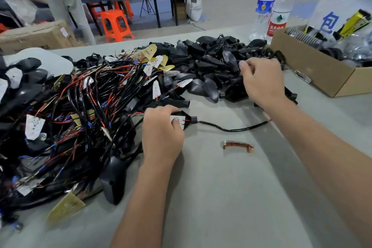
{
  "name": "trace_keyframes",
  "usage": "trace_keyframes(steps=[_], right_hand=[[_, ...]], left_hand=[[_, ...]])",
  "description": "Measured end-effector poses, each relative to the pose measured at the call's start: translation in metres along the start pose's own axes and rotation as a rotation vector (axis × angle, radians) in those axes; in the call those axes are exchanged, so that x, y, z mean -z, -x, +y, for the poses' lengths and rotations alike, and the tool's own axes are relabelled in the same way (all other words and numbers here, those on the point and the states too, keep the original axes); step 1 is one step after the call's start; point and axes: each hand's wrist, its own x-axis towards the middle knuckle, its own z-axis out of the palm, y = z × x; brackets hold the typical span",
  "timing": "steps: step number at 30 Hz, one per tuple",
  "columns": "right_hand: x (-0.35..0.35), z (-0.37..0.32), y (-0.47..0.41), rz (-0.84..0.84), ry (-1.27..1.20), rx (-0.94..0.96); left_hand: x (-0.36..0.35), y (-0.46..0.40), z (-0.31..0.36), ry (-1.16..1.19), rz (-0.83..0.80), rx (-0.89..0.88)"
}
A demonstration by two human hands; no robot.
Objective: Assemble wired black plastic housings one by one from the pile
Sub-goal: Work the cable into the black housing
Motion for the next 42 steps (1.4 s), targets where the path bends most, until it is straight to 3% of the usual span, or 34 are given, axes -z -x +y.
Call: trace_keyframes(steps=[5,7,10,13,17,19,22,25,29,34,37,39,42], right_hand=[[-0.014,0.034,-0.081,-0.231,0.252,-0.05],[-0.02,0.037,-0.099,-0.316,0.223,-0.116],[-0.027,0.038,-0.11,-0.366,0.217,-0.204],[-0.036,0.038,-0.115,-0.405,0.24,-0.249],[-0.045,0.046,-0.12,-0.447,0.247,-0.327],[-0.047,0.051,-0.115,-0.406,0.289,-0.377],[-0.031,0.047,-0.101,-0.184,0.352,-0.371],[0.004,0.038,-0.071,0.143,0.009,-0.348],[0.046,0.015,0.004,0.387,-0.516,-0.353],[0.034,-0.01,0.085,0.217,-0.943,-0.549],[0.022,-0.025,0.102,0.046,-1.083,-0.65],[0.02,-0.031,0.105,-0.062,-1.098,-0.605],[0.019,-0.03,0.109,-0.084,-1.107,-0.473]], left_hand=[[-0.003,-0.009,0.02,-0.047,0.411,0.055],[-0.011,-0.018,0.037,0.008,0.426,-0.015],[-0.033,-0.03,0.066,0.173,0.27,-0.097],[-0.058,-0.033,0.098,0.277,-0.056,-0.103],[-0.089,-0.027,0.135,0.148,-0.434,-0.251],[-0.101,-0.024,0.147,0.042,-0.491,-0.298],[-0.108,-0.022,0.155,-0.018,-0.474,-0.318],[-0.103,-0.021,0.147,-0.046,-0.45,-0.303],[-0.079,-0.024,0.119,0.166,-0.42,-0.058],[-0.047,-0.013,0.079,0.526,-0.364,0.27],[-0.037,-0.001,0.071,0.594,-0.317,0.24],[-0.036,0.002,0.068,0.624,-0.306,0.22],[-0.034,0.004,0.065,0.707,-0.381,0.242]])
